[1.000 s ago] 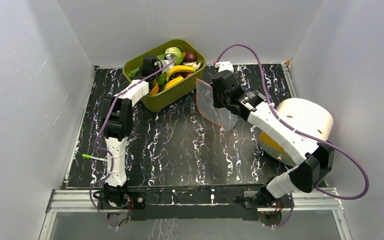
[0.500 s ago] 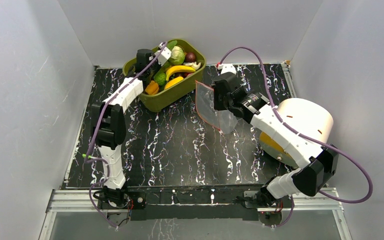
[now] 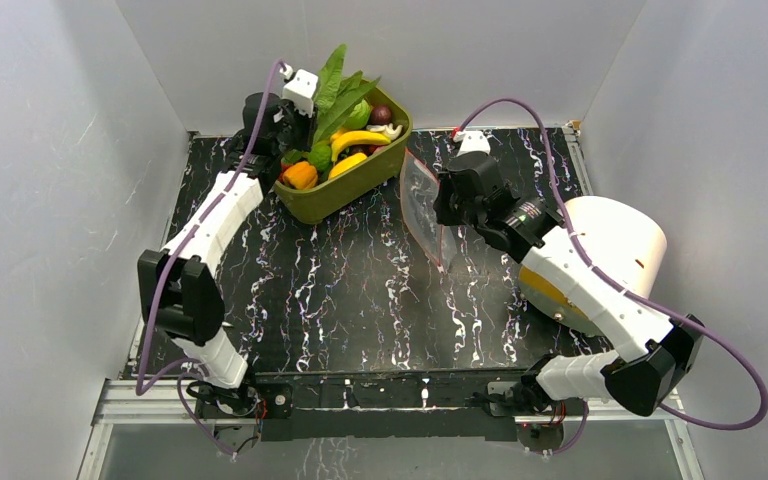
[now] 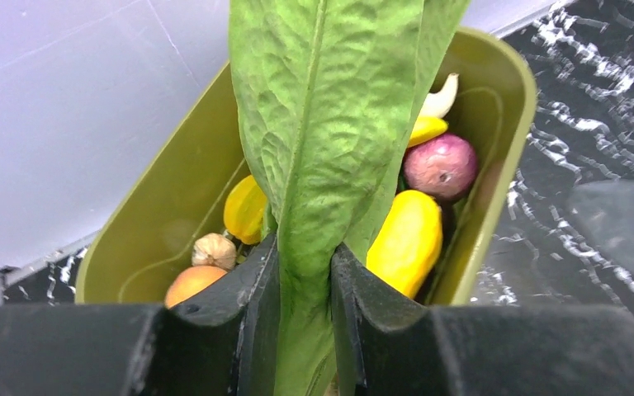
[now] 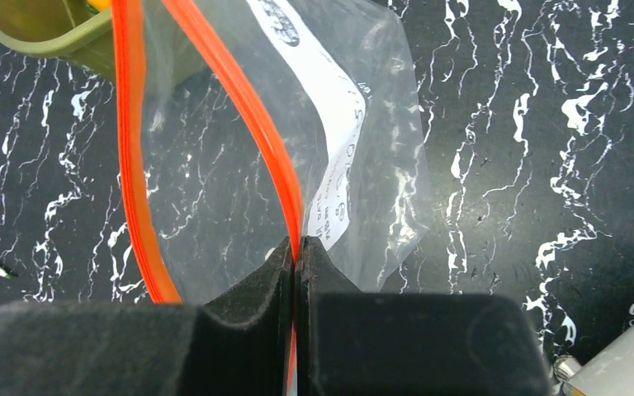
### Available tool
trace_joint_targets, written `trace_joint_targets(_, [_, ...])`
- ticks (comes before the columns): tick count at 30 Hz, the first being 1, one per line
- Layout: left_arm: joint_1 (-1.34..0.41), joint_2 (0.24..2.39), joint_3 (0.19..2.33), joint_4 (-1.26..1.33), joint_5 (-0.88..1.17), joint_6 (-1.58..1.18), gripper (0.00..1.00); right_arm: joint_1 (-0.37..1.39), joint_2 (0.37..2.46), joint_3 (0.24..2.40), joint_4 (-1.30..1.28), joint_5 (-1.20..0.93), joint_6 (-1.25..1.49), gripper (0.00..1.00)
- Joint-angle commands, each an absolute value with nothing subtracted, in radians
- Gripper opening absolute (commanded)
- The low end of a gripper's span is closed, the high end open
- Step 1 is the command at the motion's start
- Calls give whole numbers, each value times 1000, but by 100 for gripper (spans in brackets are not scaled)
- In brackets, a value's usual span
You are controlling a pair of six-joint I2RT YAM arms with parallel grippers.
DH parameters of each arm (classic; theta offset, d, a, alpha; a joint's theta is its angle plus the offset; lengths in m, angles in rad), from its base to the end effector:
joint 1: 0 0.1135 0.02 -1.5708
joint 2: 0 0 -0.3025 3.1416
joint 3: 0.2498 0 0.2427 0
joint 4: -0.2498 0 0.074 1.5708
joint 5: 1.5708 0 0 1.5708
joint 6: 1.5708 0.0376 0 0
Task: Place the food in the zip-top bag and seal the zipper
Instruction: Place the fake vegetable in the zipper food storage bag.
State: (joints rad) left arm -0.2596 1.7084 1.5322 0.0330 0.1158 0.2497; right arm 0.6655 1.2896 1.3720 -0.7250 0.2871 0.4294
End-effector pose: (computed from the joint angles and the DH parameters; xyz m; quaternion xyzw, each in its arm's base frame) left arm 0.3988 -0.1104 0.4151 0.2268 0.7207 -0.0470 0.6534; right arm 0.2061 0.1482 0.4173 -0.0406 0.8864 0.1214 0.4449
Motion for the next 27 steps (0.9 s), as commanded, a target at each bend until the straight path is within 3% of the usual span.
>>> trace_joint_targets(1, [-259,1601,1482,68,106,71,9,660,1260,1341,-647,240,451,0])
trace_joint_targets(17, [-261,1297,1264,226,378,-294,9,657,1267,1288,-544,63,624,0])
trace_joint_targets(27, [-260,1159,1124,501,519,-617,10,657,1253,1209,-395,-79,834,0])
